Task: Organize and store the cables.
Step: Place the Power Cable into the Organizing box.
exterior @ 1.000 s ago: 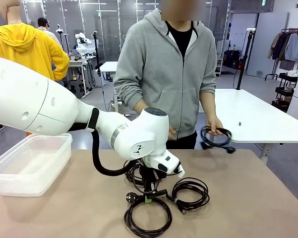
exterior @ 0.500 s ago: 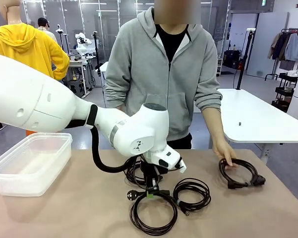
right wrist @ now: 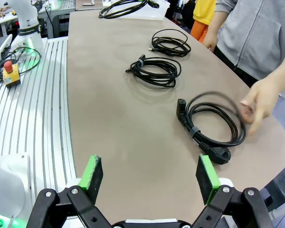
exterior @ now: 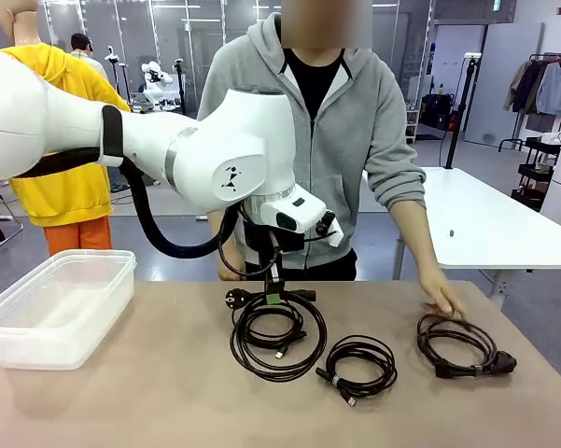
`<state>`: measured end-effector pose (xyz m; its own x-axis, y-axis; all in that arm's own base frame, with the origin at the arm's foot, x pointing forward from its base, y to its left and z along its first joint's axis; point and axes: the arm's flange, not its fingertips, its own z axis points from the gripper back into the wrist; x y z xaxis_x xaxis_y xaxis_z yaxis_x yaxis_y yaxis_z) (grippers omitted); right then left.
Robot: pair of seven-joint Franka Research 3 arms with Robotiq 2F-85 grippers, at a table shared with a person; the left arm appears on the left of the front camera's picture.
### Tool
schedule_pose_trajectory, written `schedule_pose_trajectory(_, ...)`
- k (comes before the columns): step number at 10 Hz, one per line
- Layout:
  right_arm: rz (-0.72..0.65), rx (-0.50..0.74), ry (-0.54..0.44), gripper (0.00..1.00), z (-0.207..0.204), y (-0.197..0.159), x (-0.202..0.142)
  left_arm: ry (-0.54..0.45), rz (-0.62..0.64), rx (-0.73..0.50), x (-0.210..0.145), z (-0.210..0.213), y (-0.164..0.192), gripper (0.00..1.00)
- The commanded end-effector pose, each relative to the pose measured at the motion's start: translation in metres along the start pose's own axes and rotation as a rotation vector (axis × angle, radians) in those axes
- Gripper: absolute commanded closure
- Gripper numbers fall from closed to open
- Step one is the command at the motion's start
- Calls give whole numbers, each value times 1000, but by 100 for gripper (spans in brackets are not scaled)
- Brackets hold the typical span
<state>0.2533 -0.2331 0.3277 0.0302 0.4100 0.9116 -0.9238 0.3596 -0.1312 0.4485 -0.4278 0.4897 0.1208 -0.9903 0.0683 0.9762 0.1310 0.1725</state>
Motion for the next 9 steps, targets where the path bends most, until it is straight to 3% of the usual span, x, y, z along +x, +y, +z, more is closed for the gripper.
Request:
schedule_pose_trajectory(1,-1,-7,-4,0,1,0,1,23,-37,-28,8,-10,0,100)
schedule_pose_trajectory(2,-1,-7,-4,0,1,0,1,3,-74,-69,23,-14,-1,100)
schedule_pose_trajectory(3,-1,-7,-4,0,1,0,1,4,-5,-4,1,-3,-1,100)
schedule_pose_trajectory(7,-1,-7,-4,0,1,0,1,4,-5,-4,1,-3,-1,100)
schedule_pose_trajectory(8,-1,-7,-4,0,1,0,1,2,-14,-14,6,-9,2,85)
schedule_pose_trajectory(9,-1,-7,-4,0,1,0,1,-50,-63,15,-14,3,18,85)
